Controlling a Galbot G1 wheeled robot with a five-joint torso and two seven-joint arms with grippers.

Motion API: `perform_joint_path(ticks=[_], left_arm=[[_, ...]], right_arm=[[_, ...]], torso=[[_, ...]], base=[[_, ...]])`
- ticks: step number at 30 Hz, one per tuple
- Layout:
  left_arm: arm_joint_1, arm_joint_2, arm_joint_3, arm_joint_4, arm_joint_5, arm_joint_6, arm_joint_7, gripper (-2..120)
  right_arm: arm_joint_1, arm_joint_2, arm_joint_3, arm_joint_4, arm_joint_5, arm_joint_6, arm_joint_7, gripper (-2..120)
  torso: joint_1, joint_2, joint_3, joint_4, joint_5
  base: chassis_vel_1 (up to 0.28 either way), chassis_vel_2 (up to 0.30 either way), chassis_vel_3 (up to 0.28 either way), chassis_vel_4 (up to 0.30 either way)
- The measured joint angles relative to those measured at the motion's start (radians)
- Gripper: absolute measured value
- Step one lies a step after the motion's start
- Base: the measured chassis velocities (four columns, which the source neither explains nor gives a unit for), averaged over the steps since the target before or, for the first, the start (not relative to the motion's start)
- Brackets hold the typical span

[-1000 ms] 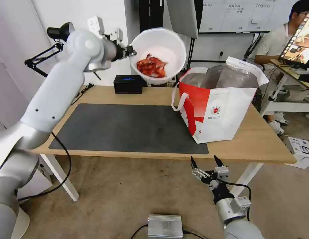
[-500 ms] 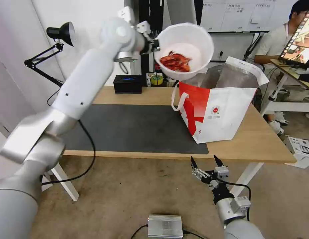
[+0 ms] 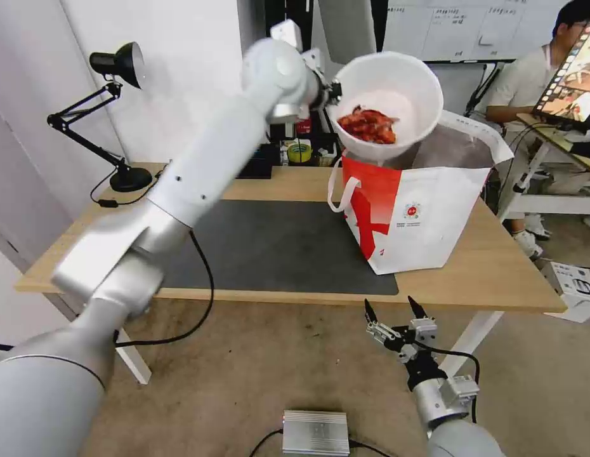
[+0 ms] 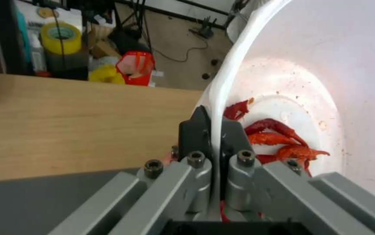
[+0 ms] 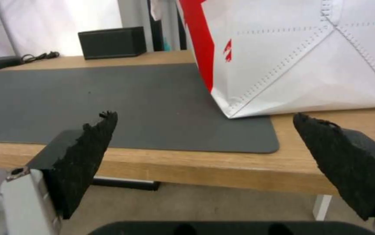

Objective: Pick up the trash from the table and place it into the takeout bag.

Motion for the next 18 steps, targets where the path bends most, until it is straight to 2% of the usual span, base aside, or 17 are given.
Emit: perform_joint_path(ticks=[7,11,15,18], left_arm=[[0.021,-0.027,0.033,0.013,0.097,-0.057,0.001,0],[0.035,-0.03,0.065,0.004,0.153,-0.125,0.023,0],[0.049,0.003,0.109,-0.034,0.195,-0.17,0.061,0],[0.057,0.035,0.139,-0.066,0.206,-0.171,0.081,0]], right_arm=[[0.0,0.0,0.0,0.0,0.0,0.0,0.0,100],[0.0,0.0,0.0,0.0,0.0,0.0,0.0,100],[0.0,0.0,0.0,0.0,0.0,0.0,0.0,100],[0.0,0.0,0.0,0.0,0.0,0.0,0.0,100]], torso=[[0.0,0.0,0.0,0.0006,-0.0002],[0.0,0.0,0.0,0.0003,-0.0002],[0.0,0.0,0.0,0.0003,-0.0002],[0.0,0.0,0.0,0.0007,-0.0004]], base=[[0.0,0.0,0.0,0.0],[0.0,0.0,0.0,0.0],[0.0,0.0,0.0,0.0],[0.0,0.0,0.0,0.0]])
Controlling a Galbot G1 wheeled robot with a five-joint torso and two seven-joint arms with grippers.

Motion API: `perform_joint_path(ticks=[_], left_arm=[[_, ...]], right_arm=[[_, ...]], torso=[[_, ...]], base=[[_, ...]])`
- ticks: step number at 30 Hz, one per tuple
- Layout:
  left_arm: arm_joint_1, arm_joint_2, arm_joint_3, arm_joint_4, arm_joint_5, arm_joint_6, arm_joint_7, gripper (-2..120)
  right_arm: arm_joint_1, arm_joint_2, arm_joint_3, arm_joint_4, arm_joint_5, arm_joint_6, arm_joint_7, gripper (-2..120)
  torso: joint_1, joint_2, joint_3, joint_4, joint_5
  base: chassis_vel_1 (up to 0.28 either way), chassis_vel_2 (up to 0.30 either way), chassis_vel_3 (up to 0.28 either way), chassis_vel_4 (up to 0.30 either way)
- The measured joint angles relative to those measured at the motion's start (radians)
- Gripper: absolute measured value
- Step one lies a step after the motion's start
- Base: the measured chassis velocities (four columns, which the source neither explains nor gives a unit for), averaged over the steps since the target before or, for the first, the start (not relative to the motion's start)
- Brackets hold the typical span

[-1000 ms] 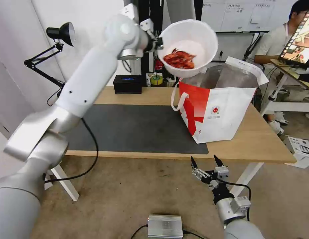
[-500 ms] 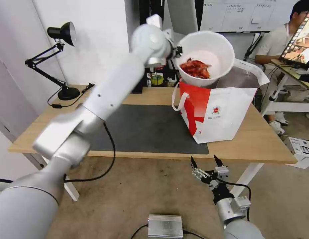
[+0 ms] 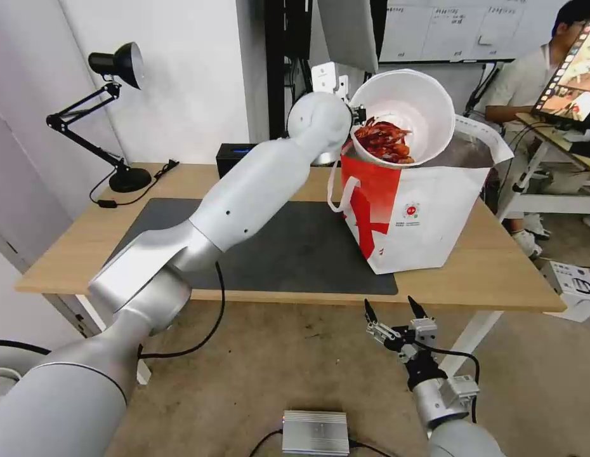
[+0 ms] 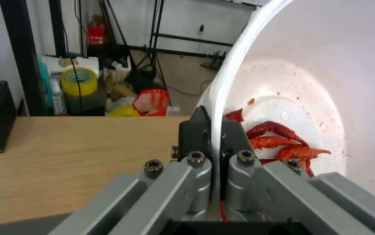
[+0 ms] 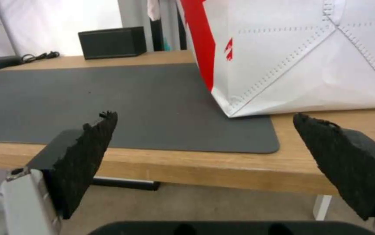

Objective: Pick up the trash from the table and place it into the takeout bag.

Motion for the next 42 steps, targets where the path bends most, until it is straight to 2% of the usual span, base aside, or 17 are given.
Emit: perform_joint_path(ticks=[4,12,15,16,17,21,23,24,26,28,30,31,34,37,38,40,42], left_arm=[[0.01,0.04,0.043,-0.052,0.007,0.026,0.031,0],[0.028,0.069,0.07,-0.106,0.001,0.053,0.08,0],[0.025,0.074,0.065,-0.122,-0.047,0.129,0.098,0],[0.025,0.074,0.065,-0.122,-0.047,0.129,0.098,0],[0.021,0.075,0.056,-0.124,-0.066,0.179,0.099,0],[0.017,0.073,0.045,-0.123,-0.078,0.229,0.094,0],[0.018,0.075,0.035,-0.122,-0.078,0.243,0.088,9],[0.018,0.075,0.035,-0.122,-0.078,0.243,0.088,9],[0.021,0.076,0.029,-0.122,-0.078,0.244,0.081,21],[0.021,0.076,0.027,-0.121,-0.078,0.244,0.077,24],[0.021,0.075,0.023,-0.122,-0.078,0.243,0.064,35],[0.021,0.075,0.023,-0.122,-0.078,0.243,0.064,35],[0.021,0.076,0.019,-0.124,-0.078,0.241,0.059,46],[0.021,0.075,0.002,-0.134,-0.078,0.226,0.054,59],[0.021,0.075,0.002,-0.134,-0.078,0.226,0.054,59],[0.025,0.076,-0.021,-0.151,-0.08,0.204,0.054,71],[0.028,0.079,-0.034,-0.163,-0.085,0.192,0.054,74]], right_arm=[[0.0,0.0,0.0,0.0,0.0,0.0,0.0,100],[0.0,0.0,0.0,0.0,0.0,0.0,0.0,100],[0.0,0.0,0.0,0.0,0.0,0.0,0.0,100],[0.0,0.0,0.0,0.0,0.0,0.0,0.0,100],[0.0,0.0,0.0,0.0,0.0,0.0,0.0,100],[0.0,0.0,0.0,0.0,0.0,0.0,0.0,100],[0.0,0.0,0.0,0.0,0.0,0.0,0.0,100],[0.0,0.0,0.0,0.0,0.0,0.0,0.0,100],[0.0,0.0,0.0,0.0,0.0,0.0,0.0,100],[0.0,0.0,0.0,0.0,0.0,0.0,0.0,100],[0.0,0.0,0.0,0.0,0.0,0.0,0.0,100],[0.0,0.0,0.0,0.0,0.0,0.0,0.0,100],[0.0,0.0,0.0,0.0,0.0,0.0,0.0,100],[0.0,0.0,0.0,0.0,0.0,0.0,0.0,100],[0.0,0.0,0.0,0.0,0.0,0.0,0.0,100],[0.0,0.0,0.0,0.0,0.0,0.0,0.0,100],[0.0,0.0,0.0,0.0,0.0,0.0,0.0,100]], torso=[[0.0,0.0,0.0,-0.0002,0.0],[0.0,0.0,0.0,-0.0002,0.0],[0.0,0.0,0.0,-0.0003,0.0],[0.0,0.0,0.0,-0.0003,0.0],[0.0,0.0,0.0,-0.0003,0.0001],[0.0,0.0,0.0,-0.0003,0.0001],[0.0,0.0,0.0,-0.0003,0.0],[0.0,0.0,0.0,-0.0003,0.0],[0.0,0.0,0.0,-0.0002,0.0],[0.0,0.0,0.0,-0.0003,0.0],[0.0,0.0,0.0,-0.0003,0.0001],[0.0,0.0,0.0,-0.0003,0.0001],[0.0,0.0,0.0,-0.0003,0.0002],[0.0,0.0,0.0,-0.0002,0.0001],[0.0,0.0,0.0,-0.0002,0.0001],[0.0,0.0,0.0,-0.0004,0.0002],[0.0,0.0,0.0,-0.0004,0.0002]], base=[[0.0,0.0,0.0,0.0],[0.0,0.0,0.0,0.0],[0.0,0.0,0.0,0.0],[0.0,0.0,0.0,0.0],[0.0,0.0,0.0,0.0],[0.0,0.0,0.0,0.0],[0.0,0.0,0.0,0.0],[0.0,0.0,0.0,0.0],[0.0,0.0,0.0,0.0],[0.0,0.0,0.0,0.0],[0.0,0.0,0.0,0.0],[0.0,0.0,0.0,0.0],[0.0,0.0,0.0,0.0],[0.0,0.0,0.0,0.0],[0.0,0.0,0.0,0.0],[0.0,0.0,0.0,0.0],[0.0,0.0,0.0,0.0]])
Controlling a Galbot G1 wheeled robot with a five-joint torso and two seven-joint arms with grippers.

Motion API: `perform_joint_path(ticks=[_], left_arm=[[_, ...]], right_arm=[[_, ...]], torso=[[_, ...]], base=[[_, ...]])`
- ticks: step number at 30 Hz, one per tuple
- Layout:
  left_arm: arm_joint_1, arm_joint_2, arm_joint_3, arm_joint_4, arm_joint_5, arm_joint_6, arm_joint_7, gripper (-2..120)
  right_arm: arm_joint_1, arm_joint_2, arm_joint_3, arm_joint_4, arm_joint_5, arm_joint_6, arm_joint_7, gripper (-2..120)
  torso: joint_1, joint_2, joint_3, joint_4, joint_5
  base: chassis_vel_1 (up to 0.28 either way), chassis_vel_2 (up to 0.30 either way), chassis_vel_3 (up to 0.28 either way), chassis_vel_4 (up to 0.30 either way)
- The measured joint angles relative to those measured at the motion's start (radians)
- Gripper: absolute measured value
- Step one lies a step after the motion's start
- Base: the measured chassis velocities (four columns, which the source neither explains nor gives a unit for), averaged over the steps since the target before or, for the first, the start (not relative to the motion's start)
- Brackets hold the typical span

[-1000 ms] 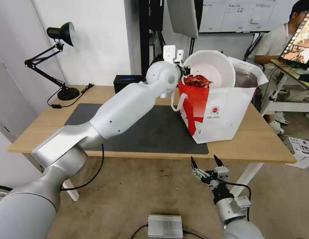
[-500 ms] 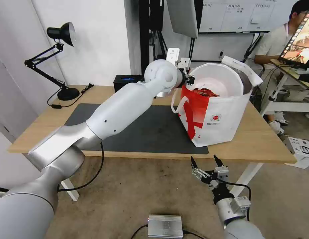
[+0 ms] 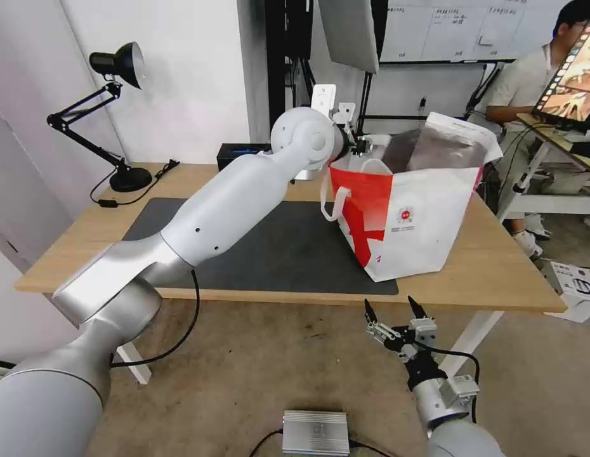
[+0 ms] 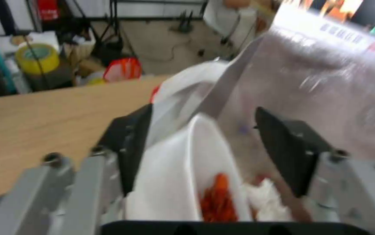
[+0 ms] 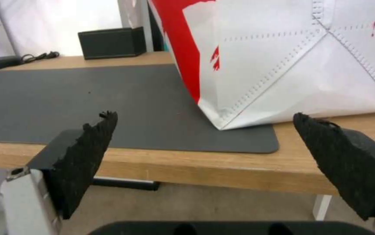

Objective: Pick up the trash from the table and place it into the takeout bag.

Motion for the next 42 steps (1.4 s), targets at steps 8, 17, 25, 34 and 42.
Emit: perform_joint_path(ticks=[8,17,25,34,42], left_arm=[[0.027,0.09,-0.055,-0.092,-0.018,-0.057,0.001,99],[0.27,0.36,-0.158,-0.305,0.102,-0.206,0.142,100],[0.546,0.496,-0.375,-0.453,0.22,-0.272,0.202,100],[0.933,0.584,-0.603,-0.62,0.425,-0.386,0.334,100],[1.21,0.515,-0.778,-0.673,0.597,-0.494,0.449,100]], right_arm=[[0.0,0.0,0.0,0.0,0.0,0.0,0.0,100],[0.0,0.0,0.0,0.0,0.0,0.0,0.0,100],[0.0,0.0,0.0,0.0,0.0,0.0,0.0,100],[0.0,0.0,0.0,0.0,0.0,0.0,0.0,100],[0.0,0.0,0.0,0.0,0.0,0.0,0.0,100]], torso=[[0.0,0.0,0.0,-0.0001,-0.0001],[0.0,0.0,0.0,0.0002,-0.0008],[0.0,0.0,0.0,0.0001,-0.0001],[0.0,0.0,0.0,0.0002,0.0002],[0.0,0.0,0.0,0.0003,-0.0001]], base=[[0.0,0.0,0.0,0.0],[0.0,0.0,0.0,0.0],[0.0,0.0,0.0,0.0],[0.0,0.0,0.0,0.0],[0.0,0.0,0.0,0.0]])
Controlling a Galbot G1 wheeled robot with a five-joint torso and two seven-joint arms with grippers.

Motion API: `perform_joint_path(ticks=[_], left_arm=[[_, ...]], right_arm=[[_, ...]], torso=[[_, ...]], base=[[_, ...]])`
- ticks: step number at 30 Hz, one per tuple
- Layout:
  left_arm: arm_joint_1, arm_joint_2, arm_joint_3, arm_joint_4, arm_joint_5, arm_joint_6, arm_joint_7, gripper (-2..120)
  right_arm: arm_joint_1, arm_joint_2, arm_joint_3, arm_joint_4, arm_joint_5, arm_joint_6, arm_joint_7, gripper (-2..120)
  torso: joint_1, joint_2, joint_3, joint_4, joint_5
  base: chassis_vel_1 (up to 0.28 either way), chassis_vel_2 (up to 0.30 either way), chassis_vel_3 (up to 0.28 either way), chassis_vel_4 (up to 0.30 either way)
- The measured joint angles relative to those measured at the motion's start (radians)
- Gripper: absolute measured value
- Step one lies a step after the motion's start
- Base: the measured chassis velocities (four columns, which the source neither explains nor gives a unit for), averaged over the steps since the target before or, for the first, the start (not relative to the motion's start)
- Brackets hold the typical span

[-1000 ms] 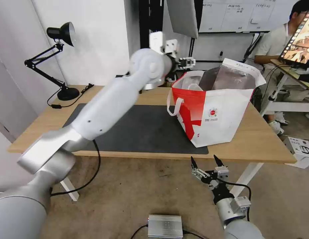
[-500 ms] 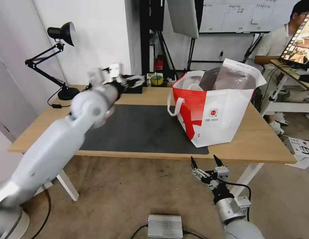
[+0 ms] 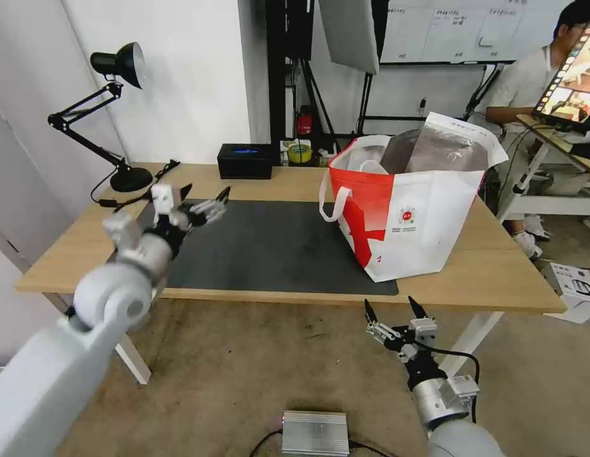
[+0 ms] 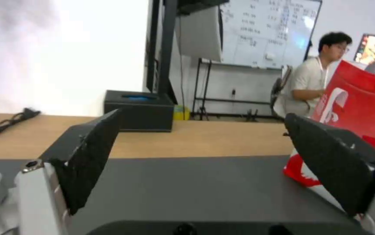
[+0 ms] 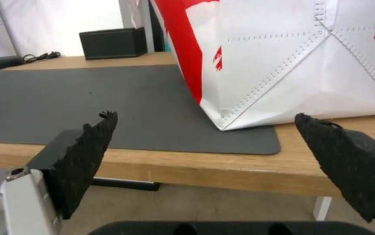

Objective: Pick up the trash from the table and place it into the takeout bag.

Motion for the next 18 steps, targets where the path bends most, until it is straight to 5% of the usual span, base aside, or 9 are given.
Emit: perform_joint_path(ticks=[6,18], left_arm=[[0.131,-0.096,-0.079,-0.03,0.069,-0.027,0.037,100],[0.294,-0.156,-0.137,-0.035,0.183,-0.115,0.106,100]], right_arm=[[0.0,0.0,0.0,0.0,0.0,0.0,0.0,100],[0.0,0.0,0.0,0.0,0.0,0.0,0.0,100]], torso=[[0.0,0.0,0.0,-0.0002,0.0],[0.0,0.0,0.0,-0.0002,0.0001]], base=[[0.0,0.0,0.0,0.0],[0.0,0.0,0.0,0.0]])
